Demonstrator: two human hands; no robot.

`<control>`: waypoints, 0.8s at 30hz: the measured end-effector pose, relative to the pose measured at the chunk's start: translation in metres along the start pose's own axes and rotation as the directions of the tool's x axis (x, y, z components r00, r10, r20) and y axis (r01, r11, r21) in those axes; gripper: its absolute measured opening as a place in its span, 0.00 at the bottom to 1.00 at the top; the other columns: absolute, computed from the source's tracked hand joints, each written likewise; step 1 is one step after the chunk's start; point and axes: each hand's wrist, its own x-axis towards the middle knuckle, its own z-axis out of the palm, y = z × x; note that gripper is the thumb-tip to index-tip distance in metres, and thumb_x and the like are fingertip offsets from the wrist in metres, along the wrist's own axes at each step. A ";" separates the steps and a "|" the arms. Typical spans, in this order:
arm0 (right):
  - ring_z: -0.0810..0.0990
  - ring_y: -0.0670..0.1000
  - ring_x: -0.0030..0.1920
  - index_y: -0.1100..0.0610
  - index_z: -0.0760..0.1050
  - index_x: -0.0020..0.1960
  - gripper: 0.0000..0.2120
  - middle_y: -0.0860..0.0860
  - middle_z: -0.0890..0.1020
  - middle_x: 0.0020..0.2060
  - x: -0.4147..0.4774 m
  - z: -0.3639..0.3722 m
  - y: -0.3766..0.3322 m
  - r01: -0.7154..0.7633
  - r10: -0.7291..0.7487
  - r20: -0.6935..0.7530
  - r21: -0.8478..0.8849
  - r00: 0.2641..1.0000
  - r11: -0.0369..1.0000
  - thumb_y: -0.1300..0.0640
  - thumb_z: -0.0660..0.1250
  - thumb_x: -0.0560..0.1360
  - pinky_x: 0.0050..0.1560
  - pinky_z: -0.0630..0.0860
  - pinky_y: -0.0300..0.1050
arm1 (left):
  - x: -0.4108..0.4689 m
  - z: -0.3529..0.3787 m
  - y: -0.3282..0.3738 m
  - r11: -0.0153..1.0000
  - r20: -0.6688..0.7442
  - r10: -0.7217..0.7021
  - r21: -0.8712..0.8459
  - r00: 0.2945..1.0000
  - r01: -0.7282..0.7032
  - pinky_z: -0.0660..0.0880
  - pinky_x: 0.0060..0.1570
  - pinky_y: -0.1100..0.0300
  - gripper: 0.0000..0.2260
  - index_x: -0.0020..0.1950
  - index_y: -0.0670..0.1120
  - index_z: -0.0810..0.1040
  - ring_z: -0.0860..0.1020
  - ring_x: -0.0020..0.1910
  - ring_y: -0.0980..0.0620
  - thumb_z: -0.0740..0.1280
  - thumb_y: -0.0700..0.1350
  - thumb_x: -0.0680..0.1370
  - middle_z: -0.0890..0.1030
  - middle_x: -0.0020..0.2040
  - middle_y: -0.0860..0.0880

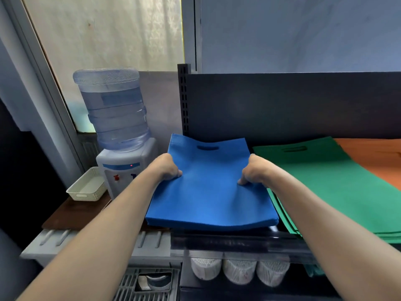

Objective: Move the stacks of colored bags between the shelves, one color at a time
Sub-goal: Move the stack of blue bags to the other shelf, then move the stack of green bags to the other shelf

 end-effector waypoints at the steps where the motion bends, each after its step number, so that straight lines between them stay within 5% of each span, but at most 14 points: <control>1: 0.73 0.54 0.48 0.64 0.67 0.60 0.21 0.58 0.76 0.56 0.000 0.001 0.001 -0.011 0.011 -0.002 -0.028 1.000 1.000 0.57 0.70 0.73 0.44 0.68 0.42 | 0.001 0.002 -0.003 1.000 0.005 -0.012 -0.009 1.000 0.012 0.68 0.41 0.58 0.10 0.47 0.40 0.73 0.73 0.43 0.46 0.69 0.46 0.75 0.76 0.46 0.44; 4: 0.75 0.55 0.49 0.61 0.68 0.43 0.11 0.57 0.74 0.49 0.003 0.005 0.003 0.012 -0.013 -0.017 -0.072 1.000 0.997 0.56 0.69 0.74 0.43 0.68 0.41 | 0.003 0.008 -0.009 0.998 0.026 -0.043 -0.034 0.999 0.044 0.68 0.41 0.58 0.16 0.55 0.37 0.73 0.73 0.44 0.45 0.68 0.49 0.76 0.76 0.48 0.43; 7: 0.74 0.55 0.47 0.59 0.63 0.34 0.17 0.55 0.72 0.43 0.002 0.009 0.001 0.006 -0.009 -0.034 -0.097 0.999 0.995 0.57 0.68 0.75 0.43 0.67 0.42 | 0.005 0.013 -0.013 0.998 0.029 -0.050 -0.035 0.998 0.051 0.68 0.42 0.58 0.18 0.57 0.36 0.73 0.73 0.45 0.45 0.67 0.50 0.77 0.76 0.50 0.42; 15: 0.64 0.50 0.28 0.59 0.62 0.31 0.15 0.53 0.69 0.29 0.009 0.022 -0.001 -0.028 0.017 -0.135 -0.079 0.991 0.996 0.65 0.65 0.71 0.26 0.61 0.38 | 0.009 0.018 -0.018 0.992 -0.010 -0.043 -0.119 0.999 0.041 0.71 0.44 0.57 0.16 0.55 0.37 0.74 0.76 0.48 0.43 0.68 0.49 0.76 0.78 0.52 0.41; 21: 0.68 0.52 0.33 0.59 0.61 0.32 0.14 0.53 0.67 0.32 -0.004 0.018 -0.002 -0.001 -0.032 -0.226 -0.145 0.974 0.989 0.68 0.62 0.72 0.28 0.64 0.40 | 0.004 0.018 -0.018 0.996 -0.063 -0.046 -0.076 0.997 0.042 0.69 0.38 0.58 0.13 0.48 0.38 0.73 0.74 0.44 0.44 0.68 0.48 0.75 0.77 0.48 0.42; 24: 0.70 0.57 0.42 0.59 0.60 0.33 0.13 0.54 0.69 0.37 -0.015 0.011 -0.003 0.012 -0.064 -0.306 -0.168 0.950 0.986 0.70 0.59 0.72 0.39 0.67 0.44 | -0.003 0.016 -0.002 0.998 -0.243 -0.024 0.056 0.970 0.039 0.71 0.52 0.51 0.22 0.62 0.36 0.68 0.72 0.58 0.38 0.69 0.48 0.75 0.71 0.61 0.38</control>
